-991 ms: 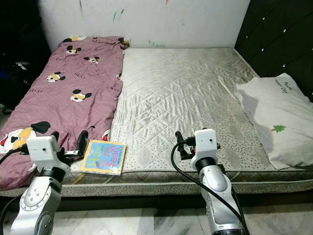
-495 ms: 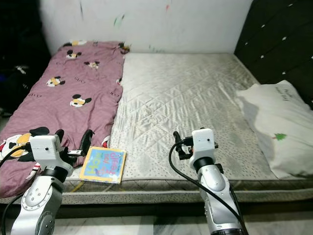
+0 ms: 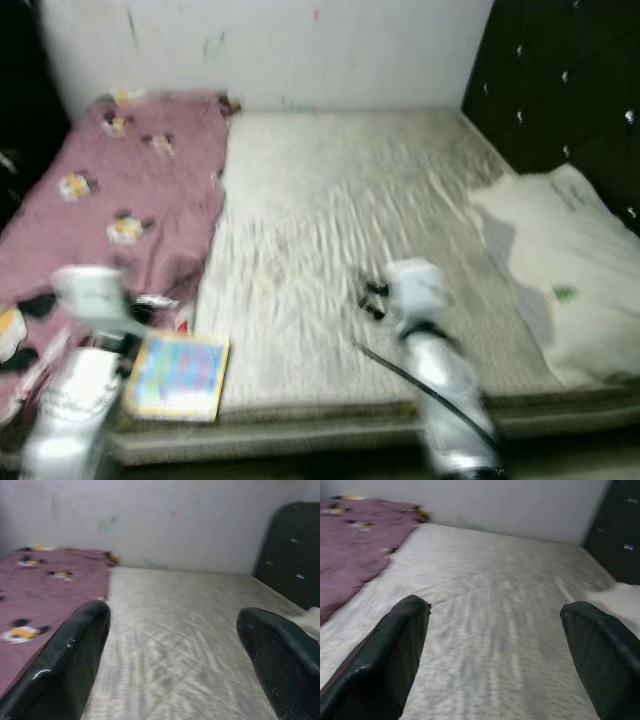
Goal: Clean up the room
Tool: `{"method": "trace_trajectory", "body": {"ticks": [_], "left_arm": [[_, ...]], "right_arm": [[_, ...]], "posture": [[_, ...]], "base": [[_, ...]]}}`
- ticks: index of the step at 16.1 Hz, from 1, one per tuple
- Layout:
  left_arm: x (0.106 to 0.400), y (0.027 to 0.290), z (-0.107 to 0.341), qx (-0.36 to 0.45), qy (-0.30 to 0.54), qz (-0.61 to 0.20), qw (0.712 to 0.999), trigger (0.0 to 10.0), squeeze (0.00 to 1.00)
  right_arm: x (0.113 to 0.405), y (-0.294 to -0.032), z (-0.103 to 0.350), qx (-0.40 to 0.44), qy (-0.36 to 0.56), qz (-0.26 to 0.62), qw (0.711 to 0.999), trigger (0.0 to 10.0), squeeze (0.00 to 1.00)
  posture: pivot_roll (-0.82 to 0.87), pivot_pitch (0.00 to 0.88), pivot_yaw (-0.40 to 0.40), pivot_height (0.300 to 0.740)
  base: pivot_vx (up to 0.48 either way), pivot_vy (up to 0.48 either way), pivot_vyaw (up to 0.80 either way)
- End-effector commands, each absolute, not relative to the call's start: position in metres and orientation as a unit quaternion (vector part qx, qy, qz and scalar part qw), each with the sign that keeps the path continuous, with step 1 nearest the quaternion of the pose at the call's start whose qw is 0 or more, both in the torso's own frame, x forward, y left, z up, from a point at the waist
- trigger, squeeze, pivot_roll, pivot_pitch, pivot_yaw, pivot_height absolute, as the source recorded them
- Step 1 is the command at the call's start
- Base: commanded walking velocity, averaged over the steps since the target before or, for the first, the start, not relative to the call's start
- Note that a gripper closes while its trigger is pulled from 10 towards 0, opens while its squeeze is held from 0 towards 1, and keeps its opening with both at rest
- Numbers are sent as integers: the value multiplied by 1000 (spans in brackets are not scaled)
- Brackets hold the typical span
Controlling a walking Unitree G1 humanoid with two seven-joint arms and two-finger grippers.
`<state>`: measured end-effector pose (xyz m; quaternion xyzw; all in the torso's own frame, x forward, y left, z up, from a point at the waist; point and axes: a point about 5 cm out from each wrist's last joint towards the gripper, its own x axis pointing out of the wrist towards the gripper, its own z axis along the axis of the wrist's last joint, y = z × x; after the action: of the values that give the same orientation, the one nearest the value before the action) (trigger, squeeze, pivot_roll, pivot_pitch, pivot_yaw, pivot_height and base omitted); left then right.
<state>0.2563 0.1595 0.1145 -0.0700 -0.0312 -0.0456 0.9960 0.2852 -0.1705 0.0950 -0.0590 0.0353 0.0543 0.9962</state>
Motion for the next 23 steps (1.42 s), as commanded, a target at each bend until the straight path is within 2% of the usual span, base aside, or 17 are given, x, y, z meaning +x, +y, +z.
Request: {"method": "trace_trajectory", "body": {"ticks": [1, 6, 23], "left_arm": [[255, 176, 115, -51, -29, -12, 998, 10000, 0], [256, 175, 114, -58, -27, -13, 998, 10000, 0], [259, 173, 115, -74, -29, -8, 997, 10000, 0]], "right_arm": [[288, -156, 101, -52, 20, 76, 996, 10000, 0], [289, -157, 100, -54, 21, 78, 995, 10000, 0], [292, -156, 96, -57, 34, 83, 994, 10000, 0]], "posture": [[-46, 2, 9, 740], [-45, 0, 5, 740], [-45, 0, 2, 740]], "base": [[0, 0, 0], [0, 139, 0], [0, 480, 0]]}}
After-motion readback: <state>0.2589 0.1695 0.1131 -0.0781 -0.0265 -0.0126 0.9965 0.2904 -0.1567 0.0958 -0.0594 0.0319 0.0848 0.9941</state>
